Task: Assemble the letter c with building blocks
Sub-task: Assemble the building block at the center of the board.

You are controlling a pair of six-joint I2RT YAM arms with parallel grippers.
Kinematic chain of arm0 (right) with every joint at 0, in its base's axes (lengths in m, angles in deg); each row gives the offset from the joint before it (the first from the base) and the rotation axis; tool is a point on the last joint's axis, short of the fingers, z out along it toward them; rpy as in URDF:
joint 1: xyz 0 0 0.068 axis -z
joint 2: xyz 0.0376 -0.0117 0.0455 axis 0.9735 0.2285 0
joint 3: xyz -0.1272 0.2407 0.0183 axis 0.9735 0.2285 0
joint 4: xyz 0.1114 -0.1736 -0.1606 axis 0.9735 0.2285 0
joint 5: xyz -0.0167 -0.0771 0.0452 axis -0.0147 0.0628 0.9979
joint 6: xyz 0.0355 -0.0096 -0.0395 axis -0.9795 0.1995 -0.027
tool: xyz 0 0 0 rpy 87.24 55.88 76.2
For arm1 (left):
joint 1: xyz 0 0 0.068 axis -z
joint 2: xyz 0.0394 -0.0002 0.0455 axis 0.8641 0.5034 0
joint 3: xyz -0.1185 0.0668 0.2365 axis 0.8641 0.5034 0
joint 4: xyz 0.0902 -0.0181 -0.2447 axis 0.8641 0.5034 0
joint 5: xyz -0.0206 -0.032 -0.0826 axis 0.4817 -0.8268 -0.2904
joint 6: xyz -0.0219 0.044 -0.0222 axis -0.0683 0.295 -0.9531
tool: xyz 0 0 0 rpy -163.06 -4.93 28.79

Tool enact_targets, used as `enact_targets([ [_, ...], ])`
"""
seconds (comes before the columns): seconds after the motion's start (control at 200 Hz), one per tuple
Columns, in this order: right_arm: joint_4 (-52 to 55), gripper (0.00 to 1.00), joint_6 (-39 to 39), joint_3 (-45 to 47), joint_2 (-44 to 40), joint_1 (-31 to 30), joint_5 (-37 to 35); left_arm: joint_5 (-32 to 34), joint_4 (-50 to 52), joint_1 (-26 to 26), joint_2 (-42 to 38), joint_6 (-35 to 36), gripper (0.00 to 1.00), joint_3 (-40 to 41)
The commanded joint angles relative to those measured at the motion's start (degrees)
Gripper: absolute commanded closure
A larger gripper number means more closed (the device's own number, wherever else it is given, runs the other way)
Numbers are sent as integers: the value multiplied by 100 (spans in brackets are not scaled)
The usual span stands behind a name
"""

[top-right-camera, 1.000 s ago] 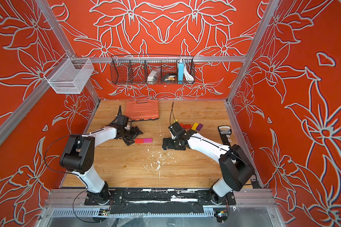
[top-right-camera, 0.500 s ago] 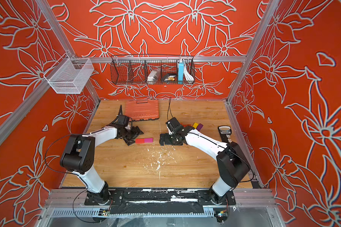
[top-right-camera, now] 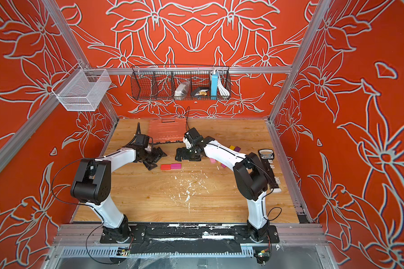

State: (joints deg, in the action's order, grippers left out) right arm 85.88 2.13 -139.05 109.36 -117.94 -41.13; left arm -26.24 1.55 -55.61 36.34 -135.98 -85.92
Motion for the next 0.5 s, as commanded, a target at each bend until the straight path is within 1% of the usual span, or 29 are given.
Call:
enact_targets([
  [0.0, -39, 12, -97, -380, 377, -34, 505, -261, -4, -88, 139, -25, 11, -104],
  [0.12, -64, 26, -182, -733, 772, -31, 790, -357, -81, -182, 195, -101, 11, -54],
  [0.205, -106, 32, -256, -921, 1017, -28, 968, -448, -165, -268, 224, -167, 11, -2],
  [0.32, -188, 36, -361, -1093, 1255, -31, 1142, -509, -189, -354, 249, -190, 11, 22],
  [0.495, -243, 38, -487, -1253, 1549, -33, 1323, -544, -206, -408, 266, -186, 11, 18],
])
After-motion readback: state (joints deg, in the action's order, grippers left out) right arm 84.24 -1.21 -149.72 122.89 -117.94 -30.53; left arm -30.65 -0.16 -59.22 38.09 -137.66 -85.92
